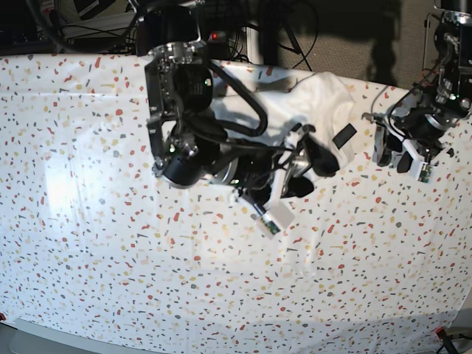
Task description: Fold the T-shirt properly
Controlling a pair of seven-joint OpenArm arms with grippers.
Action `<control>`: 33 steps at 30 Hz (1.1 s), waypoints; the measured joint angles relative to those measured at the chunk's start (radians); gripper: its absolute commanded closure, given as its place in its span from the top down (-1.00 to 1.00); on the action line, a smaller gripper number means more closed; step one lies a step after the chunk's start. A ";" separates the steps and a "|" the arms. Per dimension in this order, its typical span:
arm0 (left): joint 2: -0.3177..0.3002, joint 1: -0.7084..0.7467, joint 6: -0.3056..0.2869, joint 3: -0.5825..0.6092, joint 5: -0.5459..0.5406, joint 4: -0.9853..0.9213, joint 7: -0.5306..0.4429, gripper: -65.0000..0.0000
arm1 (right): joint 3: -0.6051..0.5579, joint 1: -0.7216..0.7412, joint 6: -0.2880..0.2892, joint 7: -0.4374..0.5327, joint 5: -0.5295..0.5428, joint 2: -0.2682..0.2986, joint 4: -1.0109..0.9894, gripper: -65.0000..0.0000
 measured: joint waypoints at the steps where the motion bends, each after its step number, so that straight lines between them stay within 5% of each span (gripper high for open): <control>1: -0.016 0.004 0.000 -0.013 -0.049 0.002 0.004 -0.19 | 0.017 0.006 0.000 0.010 -0.030 0.002 0.000 -0.16; 3: -0.044 0.003 0.011 -0.023 -0.163 0.013 0.044 -0.20 | 0.037 0.006 0.000 0.045 -0.050 0.017 0.000 -0.41; 7: -0.034 0.023 -0.124 -0.021 -0.346 0.050 0.108 -0.55 | 0.071 0.003 0.000 0.079 -0.154 0.092 0.000 -1.00; 10: 0.016 0.094 -0.138 -0.018 -0.423 0.104 0.114 -1.00 | 0.087 0.005 0.000 0.131 -0.220 0.152 -0.023 -1.00; 15: 0.089 0.190 -0.139 -0.022 -0.436 0.243 0.148 -1.00 | 0.082 0.006 0.000 0.187 -0.277 0.188 -0.151 -1.00; 20: 0.177 0.287 -0.143 -0.021 -0.431 0.318 0.160 -1.00 | 0.083 0.016 0.000 0.303 -0.390 0.188 -0.264 -1.00; 23: 0.226 0.314 -0.143 0.006 -0.296 0.291 0.142 -1.00 | 0.083 0.017 0.000 0.339 -0.395 0.188 -0.301 -1.00; 29: 0.252 0.277 -0.141 0.170 -0.071 0.090 -0.082 -1.00 | 0.083 0.005 0.000 0.336 -0.439 0.189 -0.316 -1.00; 33: 0.255 0.165 -0.035 0.225 -0.047 -0.031 -0.106 -1.00 | 0.114 -0.045 -0.026 0.392 -0.461 0.196 -0.316 -1.00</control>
